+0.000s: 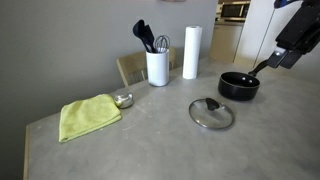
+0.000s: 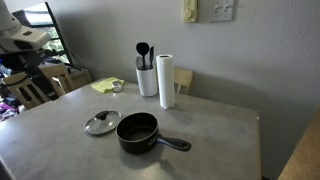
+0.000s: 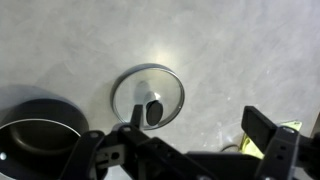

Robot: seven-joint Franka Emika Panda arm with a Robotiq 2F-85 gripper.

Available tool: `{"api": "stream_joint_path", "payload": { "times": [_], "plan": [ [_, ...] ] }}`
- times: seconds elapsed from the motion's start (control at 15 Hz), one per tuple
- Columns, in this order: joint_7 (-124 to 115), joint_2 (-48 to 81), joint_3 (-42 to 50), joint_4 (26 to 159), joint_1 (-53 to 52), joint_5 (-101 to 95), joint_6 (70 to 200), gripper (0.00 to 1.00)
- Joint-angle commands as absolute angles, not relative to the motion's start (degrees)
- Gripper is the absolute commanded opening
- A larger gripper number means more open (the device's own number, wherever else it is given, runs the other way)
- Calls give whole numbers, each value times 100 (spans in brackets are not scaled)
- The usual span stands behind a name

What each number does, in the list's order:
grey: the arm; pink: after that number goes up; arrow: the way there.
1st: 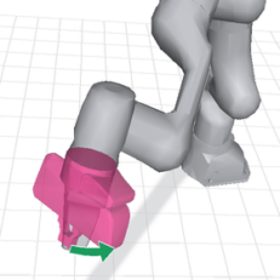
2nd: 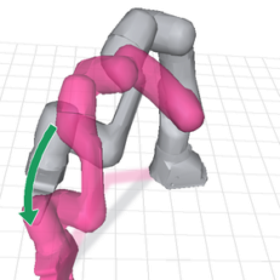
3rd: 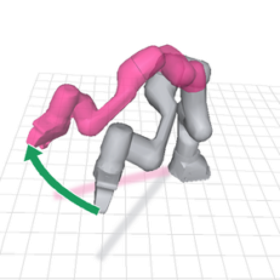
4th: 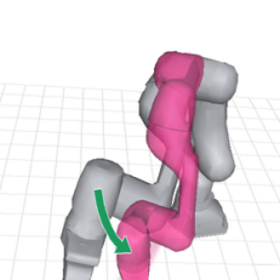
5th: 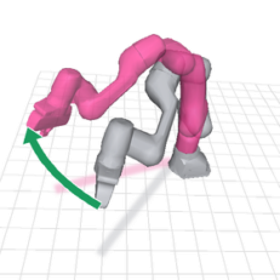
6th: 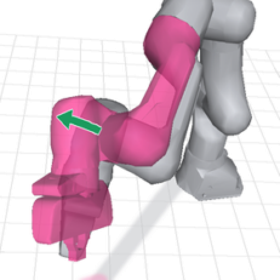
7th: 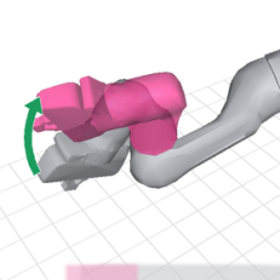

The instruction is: Pick up the lid from the table and close the pot

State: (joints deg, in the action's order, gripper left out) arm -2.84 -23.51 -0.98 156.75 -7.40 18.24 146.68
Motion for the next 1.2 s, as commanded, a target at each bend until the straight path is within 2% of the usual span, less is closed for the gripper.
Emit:
{"api": "stream_joint_path", "payload": {
  "times": [0.0,0.27,0.33,0.6,1.13],
  "plan": [
    [488,-1377,185,15043,-882,1872,14511,100],
    [1168,-512,131,14631,-1000,2219,14674,100],
    [755,-1048,19,14948,-824,1969,14622,100],
    [958,-560,-39,14682,-844,2075,14633,100],
    [965,813,-153,14212,-716,2205,15836,100]
  ]
}}
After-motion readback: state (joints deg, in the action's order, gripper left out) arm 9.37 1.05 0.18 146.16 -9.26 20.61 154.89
